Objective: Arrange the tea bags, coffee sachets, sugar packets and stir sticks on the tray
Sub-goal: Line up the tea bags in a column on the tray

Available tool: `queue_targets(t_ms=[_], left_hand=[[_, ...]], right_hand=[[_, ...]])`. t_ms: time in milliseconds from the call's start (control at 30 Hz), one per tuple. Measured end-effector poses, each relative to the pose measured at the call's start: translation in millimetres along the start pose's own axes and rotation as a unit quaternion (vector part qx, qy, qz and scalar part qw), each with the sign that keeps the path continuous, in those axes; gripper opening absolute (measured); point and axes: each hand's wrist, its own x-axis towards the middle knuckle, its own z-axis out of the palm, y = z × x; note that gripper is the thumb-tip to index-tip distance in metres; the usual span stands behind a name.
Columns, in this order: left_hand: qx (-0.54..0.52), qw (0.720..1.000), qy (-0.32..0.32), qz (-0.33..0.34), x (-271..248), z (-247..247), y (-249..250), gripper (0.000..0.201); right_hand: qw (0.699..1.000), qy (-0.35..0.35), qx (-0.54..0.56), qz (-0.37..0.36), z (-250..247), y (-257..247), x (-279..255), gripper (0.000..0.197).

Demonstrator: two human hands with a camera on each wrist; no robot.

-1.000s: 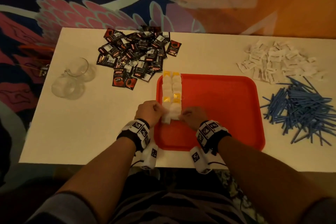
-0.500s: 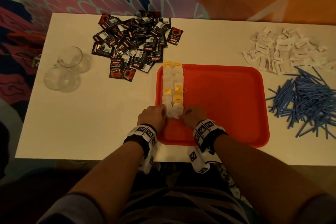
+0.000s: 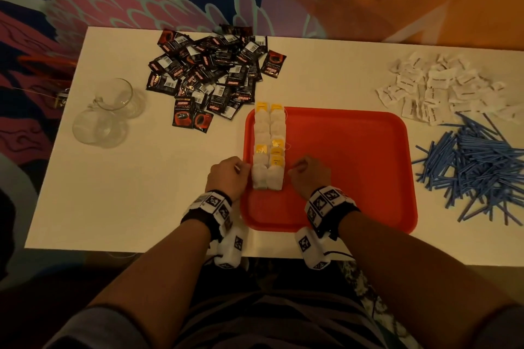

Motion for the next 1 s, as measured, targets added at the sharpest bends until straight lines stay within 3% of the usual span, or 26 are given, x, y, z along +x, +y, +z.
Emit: queue_targets(t_ms=[100,167,267,333,433,533,633,700,800,933,1000], left_hand=[[-0.146,0.988,-0.006,-0.057,6,-9,7,0.036],[-0.275,0.954,-0.031,-0.118,8,-17,19,0.044],[-0.431,0.888,-0.074,-0.143,4,-31,41,0.051],[-0.487,0.855,-0.097,-0.147,0,-39,54,0.055],[-0.515,0.834,-0.112,-0.163,0,-48,68,0.054],[-0.515,0.831,-0.127,-0.168,3,-57,78,0.054],[-0.506,0.838,-0.141,-0.147,2,-67,88,0.056],[-0.507,0.838,-0.152,-0.134,2,-72,91,0.055],[-0.504,0.839,-0.156,-0.130,0,-79,91,0.049],[-0.430,0.895,-0.091,-0.074,-1,-85,90,0.042],[-0.416,0.906,-0.071,-0.023,-4,-89,88,0.037]], right_hand=[[0.999,0.000,0.025,-0.030,-14,-9,-3,0.013],[0.996,-0.017,0.040,-0.080,-23,-20,-7,0.011],[0.984,-0.034,0.059,-0.166,-35,-44,-17,0.008],[0.970,-0.037,0.068,-0.231,-42,-61,-23,0.012],[0.935,-0.088,0.042,-0.341,-55,-84,-33,0.022],[0.900,-0.123,-0.093,-0.408,-64,-98,-36,0.031],[0.891,-0.100,-0.091,-0.434,-70,-105,-36,0.020],[0.901,-0.086,-0.054,-0.421,-74,-109,-36,0.015],[0.935,-0.086,0.014,-0.345,-83,-115,-32,0.008],[0.948,-0.081,0.113,-0.286,-90,-120,-24,0.008],[0.952,-0.070,0.117,-0.275,-93,-121,-22,0.007]])
